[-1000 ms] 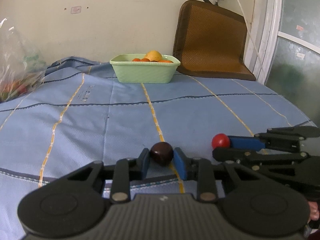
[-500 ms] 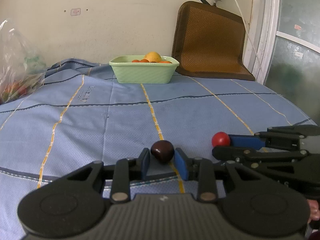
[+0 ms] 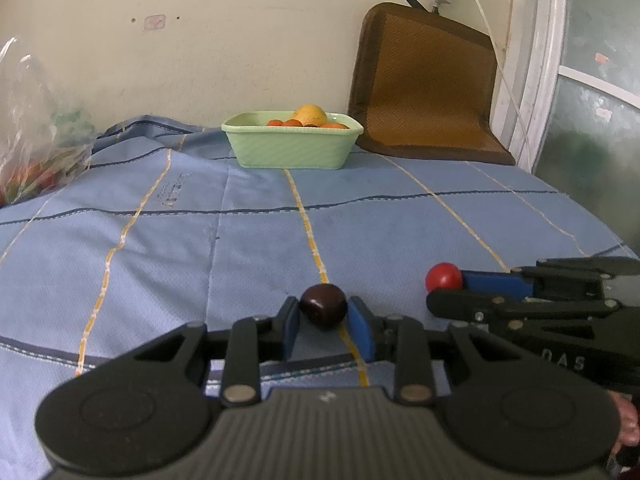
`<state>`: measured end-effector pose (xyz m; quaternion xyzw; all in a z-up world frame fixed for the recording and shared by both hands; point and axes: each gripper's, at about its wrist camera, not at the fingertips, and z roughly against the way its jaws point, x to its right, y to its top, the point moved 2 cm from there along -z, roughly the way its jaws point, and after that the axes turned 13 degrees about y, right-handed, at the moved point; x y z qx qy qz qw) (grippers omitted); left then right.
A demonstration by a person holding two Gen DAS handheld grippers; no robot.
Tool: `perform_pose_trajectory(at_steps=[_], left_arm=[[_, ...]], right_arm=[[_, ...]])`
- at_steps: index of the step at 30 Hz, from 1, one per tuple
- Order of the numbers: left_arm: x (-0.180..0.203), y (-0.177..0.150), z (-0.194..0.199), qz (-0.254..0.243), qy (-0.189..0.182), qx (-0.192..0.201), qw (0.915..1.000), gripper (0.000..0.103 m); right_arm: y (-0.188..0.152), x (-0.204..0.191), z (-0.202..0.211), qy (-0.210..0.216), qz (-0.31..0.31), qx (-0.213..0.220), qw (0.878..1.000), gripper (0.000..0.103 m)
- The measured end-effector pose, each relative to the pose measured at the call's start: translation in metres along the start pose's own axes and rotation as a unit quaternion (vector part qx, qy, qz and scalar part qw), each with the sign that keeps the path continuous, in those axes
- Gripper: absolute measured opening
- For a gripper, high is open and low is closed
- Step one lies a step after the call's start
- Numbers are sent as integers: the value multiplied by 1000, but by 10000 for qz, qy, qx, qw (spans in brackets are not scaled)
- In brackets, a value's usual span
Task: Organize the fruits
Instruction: 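Hold the plum and red tomato in both tools above the sheet, then carry the red tomato into the basket with the right tool while the left tool carries the plum there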
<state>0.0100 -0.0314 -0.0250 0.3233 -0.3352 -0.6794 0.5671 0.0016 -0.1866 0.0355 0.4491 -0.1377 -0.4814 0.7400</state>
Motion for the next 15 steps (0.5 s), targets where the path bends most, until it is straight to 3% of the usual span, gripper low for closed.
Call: perform_pose_trajectory(at_steps=[7, 15], left_arm=[[-18, 11, 1, 267, -150, 76, 9995, 27], [-24, 37, -15, 291, -389, -98, 9988, 27]], right_arm=[[6, 0, -1, -21, 79, 57, 10000, 26], [27, 12, -12, -36, 287, 141, 9995, 26]])
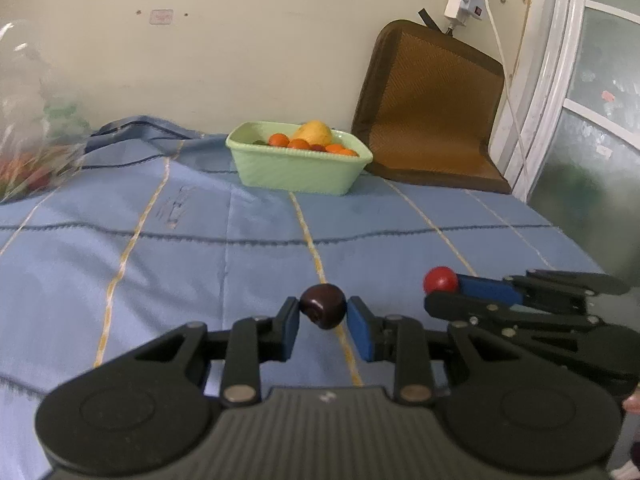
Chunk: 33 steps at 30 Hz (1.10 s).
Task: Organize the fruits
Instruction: 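Carry the red tomato into the basket with the right tool while the left tool carries the plum there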
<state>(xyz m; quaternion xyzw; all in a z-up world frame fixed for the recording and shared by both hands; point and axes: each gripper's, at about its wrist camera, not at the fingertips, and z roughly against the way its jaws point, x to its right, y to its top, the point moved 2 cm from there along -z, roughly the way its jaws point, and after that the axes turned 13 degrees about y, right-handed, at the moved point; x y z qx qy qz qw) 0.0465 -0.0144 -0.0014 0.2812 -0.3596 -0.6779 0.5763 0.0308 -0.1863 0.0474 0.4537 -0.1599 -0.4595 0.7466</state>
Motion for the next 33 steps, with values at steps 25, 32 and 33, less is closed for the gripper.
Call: perform_pose_trajectory(at_steps=[25, 32, 33], left_arm=[[-20, 160, -166, 486, 282, -214, 9982, 27], [-28, 153, -178, 339, 506, -309, 9977, 39], [-28, 152, -175, 295, 589, -282, 9974, 44]], right_arm=[[109, 111, -131, -126, -213, 467, 9986, 27], [106, 113, -140, -134, -242, 452, 9986, 45], [108, 113, -137, -160, -244, 518, 9982, 46]])
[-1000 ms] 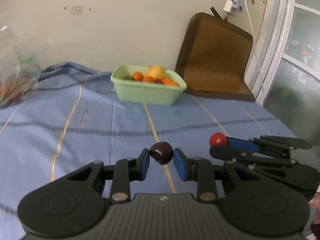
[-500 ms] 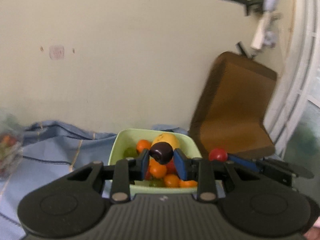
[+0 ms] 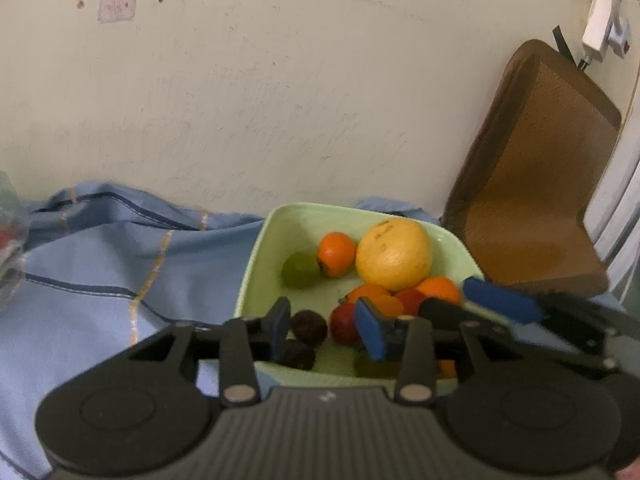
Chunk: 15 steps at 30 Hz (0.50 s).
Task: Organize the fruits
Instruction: 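Carry the red tomato into the basket with the right tool while the left tool carries the plum there, then open both tools over the basket and withdraw them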
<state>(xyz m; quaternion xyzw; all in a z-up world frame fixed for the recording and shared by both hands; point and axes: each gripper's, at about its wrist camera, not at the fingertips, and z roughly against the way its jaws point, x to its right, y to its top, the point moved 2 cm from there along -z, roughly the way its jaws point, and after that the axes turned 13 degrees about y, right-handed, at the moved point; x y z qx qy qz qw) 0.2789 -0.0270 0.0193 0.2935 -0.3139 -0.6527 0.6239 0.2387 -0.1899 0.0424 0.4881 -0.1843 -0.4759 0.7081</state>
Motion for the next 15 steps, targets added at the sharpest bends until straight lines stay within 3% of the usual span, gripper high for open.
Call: perform_pose_trajectory(at_steps=[9, 15], left_arm=[[0, -16, 57, -7, 406, 342, 9986, 55], [7, -57, 91, 13, 917, 424, 9949, 60]], right_arm=[[-7, -16, 31, -295, -202, 198, 9992, 49], [-38, -37, 69, -649, -500, 373, 9959, 68]])
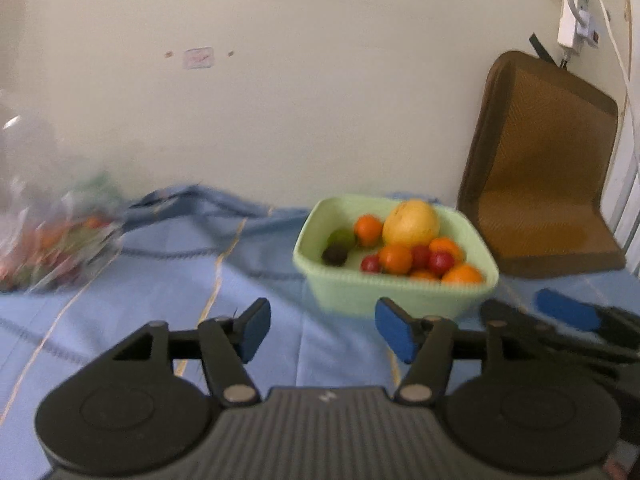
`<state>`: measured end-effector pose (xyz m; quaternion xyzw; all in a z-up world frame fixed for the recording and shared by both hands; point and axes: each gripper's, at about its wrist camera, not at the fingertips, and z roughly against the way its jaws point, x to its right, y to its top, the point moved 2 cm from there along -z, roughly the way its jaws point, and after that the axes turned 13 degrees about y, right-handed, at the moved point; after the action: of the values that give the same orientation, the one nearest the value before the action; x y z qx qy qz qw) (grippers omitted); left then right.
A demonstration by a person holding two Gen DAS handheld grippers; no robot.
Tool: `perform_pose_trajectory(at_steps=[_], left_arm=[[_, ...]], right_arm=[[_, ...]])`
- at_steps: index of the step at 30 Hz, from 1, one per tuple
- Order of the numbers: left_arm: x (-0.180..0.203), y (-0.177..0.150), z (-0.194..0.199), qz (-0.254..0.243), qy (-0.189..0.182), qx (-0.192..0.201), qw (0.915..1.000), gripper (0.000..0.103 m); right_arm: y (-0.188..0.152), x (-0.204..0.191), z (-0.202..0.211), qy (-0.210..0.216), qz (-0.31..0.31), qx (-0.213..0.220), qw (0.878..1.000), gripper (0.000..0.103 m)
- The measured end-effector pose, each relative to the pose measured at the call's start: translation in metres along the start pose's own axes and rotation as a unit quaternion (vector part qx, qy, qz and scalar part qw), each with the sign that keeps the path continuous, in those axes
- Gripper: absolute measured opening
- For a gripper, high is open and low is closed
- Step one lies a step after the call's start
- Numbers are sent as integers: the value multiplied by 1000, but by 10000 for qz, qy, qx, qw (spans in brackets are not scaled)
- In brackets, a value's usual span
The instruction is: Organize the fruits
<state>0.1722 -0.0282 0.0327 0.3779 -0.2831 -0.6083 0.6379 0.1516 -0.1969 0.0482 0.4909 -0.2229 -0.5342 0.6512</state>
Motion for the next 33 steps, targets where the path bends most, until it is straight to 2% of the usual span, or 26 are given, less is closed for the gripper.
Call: perform_pose_trajectory(at_steps=[2, 4, 5, 6, 12, 15, 20, 28, 33], left_arm=[[0, -13, 8, -10, 157, -38, 9999, 65], [-1, -27, 16, 85, 215, -95, 9997, 81], [-1, -33, 21, 130, 253, -82, 9996, 93], [-1, -39, 26, 156, 322, -33, 9994, 98], [-7, -66, 47, 219, 612, 192, 9977, 103], [-16, -69, 56, 389, 782, 366, 9955, 103], [-16, -73, 66, 296, 1053, 701, 9915, 103], [-7, -75, 70, 94, 1142, 894, 9894, 103], [-8, -76, 67, 115, 1094, 779, 9909, 103]], right_arm=[[-9, -6, 17, -18, -132, 68, 9999, 75], [-17, -11, 32, -20, -251, 142, 9996, 77], [-21, -14, 38, -37, -281, 172, 9995, 79], [-25, -17, 44, -47, -286, 182, 9994, 80], [-42, -30, 62, -145, -228, 203, 9994, 86], [-44, -32, 66, -178, -256, 255, 9992, 90], [-46, -34, 67, -173, -153, 286, 9993, 98], [-47, -30, 68, -127, -255, 298, 9992, 101], [-47, -31, 68, -70, -262, 285, 9992, 102]])
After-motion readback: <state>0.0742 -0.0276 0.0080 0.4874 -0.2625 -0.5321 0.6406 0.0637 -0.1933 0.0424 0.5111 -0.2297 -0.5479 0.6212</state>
